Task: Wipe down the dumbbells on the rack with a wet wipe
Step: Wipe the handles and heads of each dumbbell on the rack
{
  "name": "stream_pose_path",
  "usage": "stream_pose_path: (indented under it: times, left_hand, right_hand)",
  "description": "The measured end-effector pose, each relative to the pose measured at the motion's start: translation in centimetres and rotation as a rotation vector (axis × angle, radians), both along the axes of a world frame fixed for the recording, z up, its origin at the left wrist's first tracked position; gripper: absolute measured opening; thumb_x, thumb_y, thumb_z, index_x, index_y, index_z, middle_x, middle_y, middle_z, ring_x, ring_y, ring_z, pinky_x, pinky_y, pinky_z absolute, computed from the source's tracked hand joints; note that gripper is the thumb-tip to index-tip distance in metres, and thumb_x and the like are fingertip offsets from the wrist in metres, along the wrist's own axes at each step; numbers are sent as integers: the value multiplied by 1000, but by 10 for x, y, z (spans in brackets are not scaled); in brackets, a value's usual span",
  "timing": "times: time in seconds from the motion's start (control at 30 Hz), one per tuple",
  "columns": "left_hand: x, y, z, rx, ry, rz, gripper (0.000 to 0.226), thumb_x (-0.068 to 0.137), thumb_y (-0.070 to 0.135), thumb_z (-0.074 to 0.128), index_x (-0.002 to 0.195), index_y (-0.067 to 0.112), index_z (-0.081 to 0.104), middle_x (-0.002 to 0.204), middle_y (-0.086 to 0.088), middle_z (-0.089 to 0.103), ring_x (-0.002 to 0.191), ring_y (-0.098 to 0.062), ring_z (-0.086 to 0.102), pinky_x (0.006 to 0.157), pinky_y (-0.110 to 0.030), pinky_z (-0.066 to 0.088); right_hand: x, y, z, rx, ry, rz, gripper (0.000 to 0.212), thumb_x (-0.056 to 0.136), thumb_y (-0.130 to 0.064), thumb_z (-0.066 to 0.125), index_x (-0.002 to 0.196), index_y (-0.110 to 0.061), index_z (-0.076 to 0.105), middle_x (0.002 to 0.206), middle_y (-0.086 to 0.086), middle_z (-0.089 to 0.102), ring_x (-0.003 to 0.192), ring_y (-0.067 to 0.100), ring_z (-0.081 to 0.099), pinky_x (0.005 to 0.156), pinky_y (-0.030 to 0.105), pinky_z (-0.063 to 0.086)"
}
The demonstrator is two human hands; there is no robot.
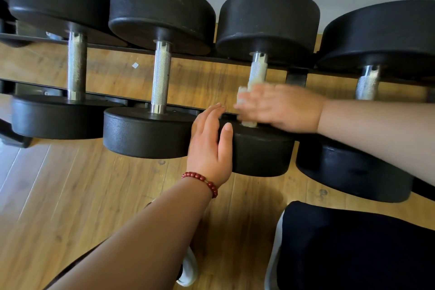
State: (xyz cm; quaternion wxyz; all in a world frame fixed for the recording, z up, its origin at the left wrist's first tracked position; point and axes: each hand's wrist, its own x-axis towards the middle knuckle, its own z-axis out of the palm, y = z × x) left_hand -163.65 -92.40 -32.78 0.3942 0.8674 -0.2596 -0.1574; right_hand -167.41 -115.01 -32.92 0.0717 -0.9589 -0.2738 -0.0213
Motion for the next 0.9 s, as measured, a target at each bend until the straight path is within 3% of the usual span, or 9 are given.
stream_pose_path:
  times: [0.1, 0.23, 0.37, 0.43, 0.6, 0.73, 0.9]
  left_hand:
    - [0, 0, 0, 2, -4, 0, 67, 90, 53, 18, 142, 19, 43, 148, 6, 40, 134, 5, 24, 102, -3, 11]
    - [1, 0, 1, -8, -6, 3, 66, 90, 51, 18, 142, 19, 44, 148, 5, 40, 137, -1, 26, 102, -3, 12]
    - [0, 1, 0, -3, 16, 3, 62, 92, 49, 22, 142, 20, 43, 148, 6, 39, 137, -2, 27, 105, -11, 16]
    - [0, 1, 1, -9, 13, 5, 63, 91, 50, 21, 142, 20, 43, 148, 6, 39, 137, -2, 28, 105, -12, 17]
    - [1, 0, 0, -13, 15, 2, 62, 91, 50, 20, 141, 21, 44, 148, 6, 39, 137, -2, 27, 105, -12, 17]
    - [1, 0, 1, -8, 7, 2, 66, 89, 53, 19, 141, 20, 45, 147, 6, 40, 136, -1, 27, 101, -4, 12]
    - [1, 0, 0, -15, 8, 1, 64, 90, 51, 19, 140, 20, 45, 147, 6, 40, 134, 4, 26, 102, -4, 13]
  right_hand:
    - [3, -7, 7, -31, 52, 75, 49, 85, -2, 61, 132, -15, 59, 141, 7, 54, 135, 28, 45, 108, 54, 38]
    - [6, -7, 3, 36, -56, -196, 49, 84, 1, 59, 131, -12, 60, 142, 9, 53, 137, 30, 40, 111, 49, 27]
    - [-5, 9, 2, 15, 21, 17, 41, 92, -12, 42, 126, -15, 64, 137, 7, 58, 133, 29, 46, 109, 54, 24]
    - [4, -5, 12, -56, 58, 93, 42, 89, -5, 50, 128, -15, 63, 138, 7, 56, 134, 28, 46, 110, 51, 27]
    - [7, -4, 9, 9, -21, -212, 45, 90, -4, 48, 133, -13, 58, 145, 10, 50, 139, 31, 37, 114, 45, 25]
    - [-4, 7, 6, -13, 67, -50, 45, 90, -11, 47, 134, -15, 58, 144, 7, 51, 136, 29, 42, 109, 54, 33]
    - [6, 10, 7, 163, -26, -502, 46, 95, -1, 46, 139, -11, 51, 152, 9, 39, 144, 26, 26, 114, 49, 28]
